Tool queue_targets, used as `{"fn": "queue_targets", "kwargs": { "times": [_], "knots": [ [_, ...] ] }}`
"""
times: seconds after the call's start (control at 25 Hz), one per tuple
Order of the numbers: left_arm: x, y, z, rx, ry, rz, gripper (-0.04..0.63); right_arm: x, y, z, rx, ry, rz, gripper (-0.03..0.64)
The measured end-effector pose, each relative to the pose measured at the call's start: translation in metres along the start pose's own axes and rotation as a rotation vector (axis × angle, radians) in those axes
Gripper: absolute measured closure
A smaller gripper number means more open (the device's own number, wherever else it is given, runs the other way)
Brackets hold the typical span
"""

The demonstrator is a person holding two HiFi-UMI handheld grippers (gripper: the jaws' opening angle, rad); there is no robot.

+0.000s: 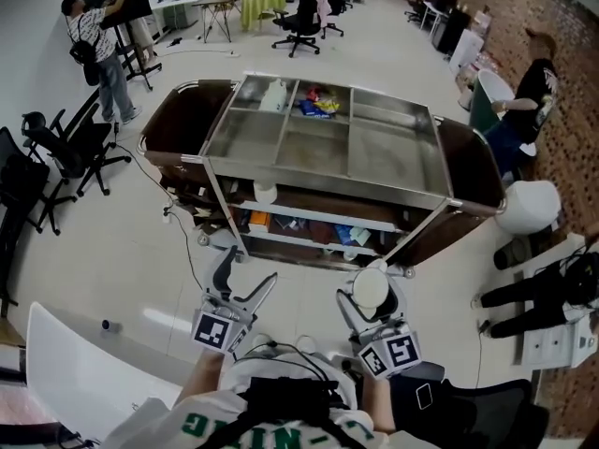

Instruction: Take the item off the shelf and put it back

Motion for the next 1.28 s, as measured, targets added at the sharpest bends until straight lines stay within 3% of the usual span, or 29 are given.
{"fn": "queue_targets", "kwargs": {
  "times": [0.16,0.6,0.88,1.08,1.28],
  "knots": [
    [0.005,0.009,-0.007,-0.027,-0.027,-0.031,0.216,0.001,0.000,0.001,0.005,0.001,0.006,0.198],
    [0.016,0.023,-0.012,-0.042,0.001,-0.070,0.227,0.023,0.007,0.022,-0.015,0.045,0.020,0.198],
    [0.034,0.044,-0.008,-0.051,0.039,-0.083,0.232,0.059,0.006,0.048,-0.008,0.061,-0.021,0.198],
    [0.073,0.063,0.002,-0.058,0.074,-0.070,0.232,0.111,-0.003,0.077,-0.030,0.094,-0.011,0.198],
    [0.153,0.082,0.019,-0.064,0.070,-0.064,0.232,0.192,-0.017,0.112,-0.050,0.101,-0.019,0.197]
  ]
}}
Point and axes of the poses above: the fingertips, and each gripper's own axes: z forward along the fingers, y to its left, x out of its underside, the point moved 2 cm from there along -z, backward along the fingers, and after that the axes turned 9 degrees about x, right-handed, at the moved point
